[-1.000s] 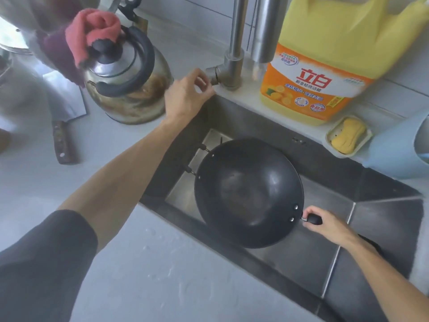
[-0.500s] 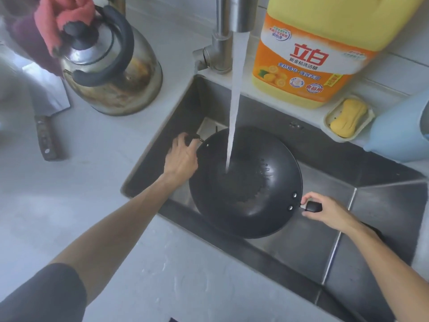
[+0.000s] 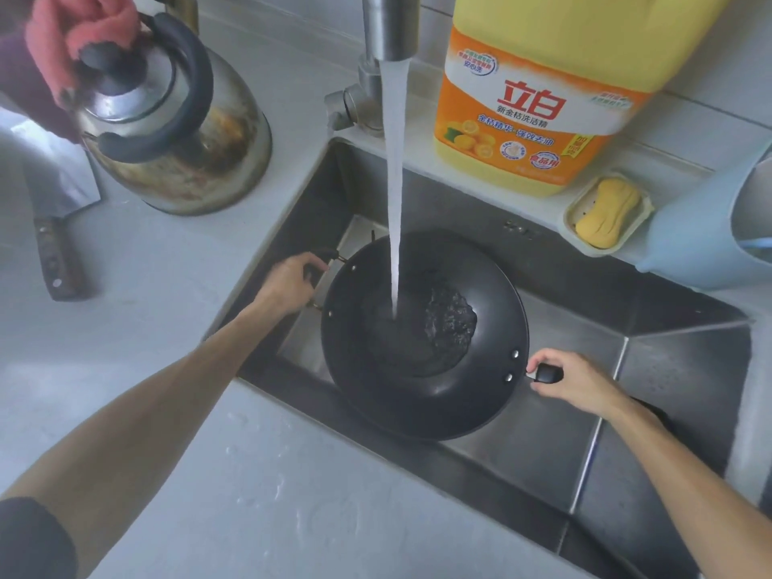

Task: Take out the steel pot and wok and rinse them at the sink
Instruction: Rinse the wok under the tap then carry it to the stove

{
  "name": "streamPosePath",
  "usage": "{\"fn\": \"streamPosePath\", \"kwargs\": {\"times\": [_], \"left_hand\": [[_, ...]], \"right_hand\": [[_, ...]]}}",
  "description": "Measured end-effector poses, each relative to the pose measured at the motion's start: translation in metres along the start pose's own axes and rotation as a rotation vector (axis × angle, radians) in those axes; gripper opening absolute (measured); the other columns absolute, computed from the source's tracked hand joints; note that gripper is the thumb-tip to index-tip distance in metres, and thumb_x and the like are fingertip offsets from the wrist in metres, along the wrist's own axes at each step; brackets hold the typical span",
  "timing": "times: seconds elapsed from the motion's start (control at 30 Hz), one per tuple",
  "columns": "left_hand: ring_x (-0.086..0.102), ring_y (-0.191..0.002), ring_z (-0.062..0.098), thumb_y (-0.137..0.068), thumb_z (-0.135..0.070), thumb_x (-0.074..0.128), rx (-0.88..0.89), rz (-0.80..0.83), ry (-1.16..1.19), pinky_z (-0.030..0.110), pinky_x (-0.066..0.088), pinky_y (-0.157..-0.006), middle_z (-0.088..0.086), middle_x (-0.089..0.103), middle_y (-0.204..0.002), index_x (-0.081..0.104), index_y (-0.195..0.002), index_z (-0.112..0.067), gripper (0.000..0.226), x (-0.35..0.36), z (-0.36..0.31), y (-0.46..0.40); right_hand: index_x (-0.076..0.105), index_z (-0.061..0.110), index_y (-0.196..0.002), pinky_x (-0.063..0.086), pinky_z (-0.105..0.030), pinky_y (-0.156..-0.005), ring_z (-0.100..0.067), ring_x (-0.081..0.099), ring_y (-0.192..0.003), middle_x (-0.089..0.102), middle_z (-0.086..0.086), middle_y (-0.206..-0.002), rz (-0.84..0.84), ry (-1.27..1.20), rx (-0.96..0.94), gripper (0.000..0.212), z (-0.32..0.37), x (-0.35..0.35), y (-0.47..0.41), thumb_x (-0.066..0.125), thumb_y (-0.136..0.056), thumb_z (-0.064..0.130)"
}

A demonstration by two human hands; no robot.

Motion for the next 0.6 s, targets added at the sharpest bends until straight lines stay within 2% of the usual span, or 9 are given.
{"fn": "streamPosePath", "kwargs": {"times": [0.1, 0.2, 0.27, 0.3, 0.37, 0.43, 0.47, 0.53, 0.6], "left_hand": [[0.044, -0.043, 0.010, -0.090, -0.005, 0.045, 0.103, -0.003, -0.082, 0.023, 0.037, -0.048, 0.001, 0.055, -0.061, 0.062, -0.107, -0.028, 0.033, -0.023, 0.001, 0.018], [0.048, -0.042, 0.004, -0.086, -0.008, 0.050, 0.206, -0.034, -0.047, 0.009, 0.035, -0.049, 0.000, 0.061, -0.069, 0.064, -0.104, -0.034, 0.034, -0.048, -0.009, 0.030], [0.050, -0.049, -0.011, -0.083, -0.005, 0.052, 0.229, -0.046, 0.040, 0.002, 0.035, -0.052, -0.012, 0.061, -0.074, 0.064, -0.098, -0.034, 0.035, -0.066, -0.020, 0.036], [0.049, -0.050, -0.015, -0.082, -0.003, 0.053, 0.217, -0.047, 0.093, 0.001, 0.034, -0.052, -0.019, 0.058, -0.067, 0.065, -0.096, -0.032, 0.034, -0.073, -0.023, 0.038], [0.049, -0.047, -0.012, -0.080, -0.003, 0.055, 0.184, -0.049, 0.196, 0.002, 0.033, -0.048, -0.021, 0.056, -0.050, 0.067, -0.090, -0.030, 0.032, -0.087, -0.025, 0.043], [0.050, -0.045, -0.005, -0.080, -0.004, 0.055, 0.162, -0.046, 0.276, 0.003, 0.034, -0.048, -0.012, 0.058, -0.049, 0.069, -0.085, -0.030, 0.030, -0.098, -0.022, 0.048], [0.050, -0.046, -0.003, -0.081, -0.004, 0.054, 0.149, -0.041, 0.307, 0.003, 0.035, -0.048, -0.007, 0.058, -0.052, 0.070, -0.086, -0.028, 0.029, -0.102, -0.017, 0.051], [0.050, -0.048, -0.001, -0.082, -0.002, 0.053, 0.132, -0.013, 0.340, 0.003, 0.037, -0.052, 0.001, 0.059, -0.057, 0.071, -0.087, -0.026, 0.031, -0.107, -0.008, 0.061], [0.053, -0.051, -0.002, -0.083, -0.002, 0.057, 0.135, 0.031, 0.320, 0.009, 0.042, -0.061, -0.005, 0.062, -0.056, 0.071, -0.087, -0.035, 0.036, -0.105, 0.007, 0.071]], "right_hand": [[0.060, 0.040, -0.074, 0.041, -0.027, -0.071, -0.028, 0.064, -0.088, 0.073, 0.004, -0.084, 0.022, -0.024, -0.004, 0.030, 0.002, -0.002, 0.001, 0.075, -0.070, 0.014], [0.061, 0.037, -0.073, 0.040, -0.024, -0.074, -0.026, 0.065, -0.093, 0.073, 0.006, -0.084, 0.047, -0.054, -0.009, 0.031, 0.007, -0.011, 0.007, 0.074, -0.069, 0.009], [0.063, 0.033, -0.074, 0.038, -0.015, -0.074, -0.025, 0.066, -0.094, 0.073, 0.007, -0.084, 0.062, -0.068, -0.022, 0.030, 0.014, -0.021, 0.013, 0.074, -0.069, 0.006], [0.063, 0.032, -0.074, 0.038, -0.013, -0.075, -0.024, 0.066, -0.094, 0.073, 0.008, -0.083, 0.075, -0.071, -0.023, 0.029, 0.018, -0.025, 0.018, 0.074, -0.070, 0.006], [0.063, 0.030, -0.073, 0.038, -0.018, -0.084, -0.013, 0.066, -0.097, 0.073, 0.012, -0.084, 0.108, -0.061, -0.033, 0.026, 0.030, -0.034, 0.028, 0.074, -0.071, 0.007], [0.064, 0.029, -0.071, 0.036, -0.023, -0.091, 0.004, 0.063, -0.095, 0.072, 0.018, -0.085, 0.134, -0.044, -0.041, 0.025, 0.044, -0.045, 0.039, 0.075, -0.071, 0.008], [0.064, 0.030, -0.070, 0.036, -0.023, -0.090, 0.005, 0.063, -0.092, 0.072, 0.019, -0.084, 0.143, -0.029, -0.055, 0.025, 0.051, -0.051, 0.044, 0.075, -0.071, 0.008], [0.064, 0.031, -0.070, 0.040, -0.025, -0.086, -0.005, 0.066, -0.091, 0.072, 0.017, -0.082, 0.132, 0.025, -0.095, 0.024, 0.068, -0.066, 0.055, 0.075, -0.070, 0.010], [0.065, 0.030, -0.074, 0.047, -0.030, -0.084, -0.012, 0.067, -0.088, 0.072, 0.016, -0.082, 0.078, 0.088, -0.133, 0.019, 0.087, -0.085, 0.069, 0.074, -0.069, 0.014]]}}
Point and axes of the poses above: each hand's wrist, its own y-axis away from the middle knuckle, its own x-axis out of the palm, z = x × y, the point moved 5 cm from there along -y, towards the middle knuckle
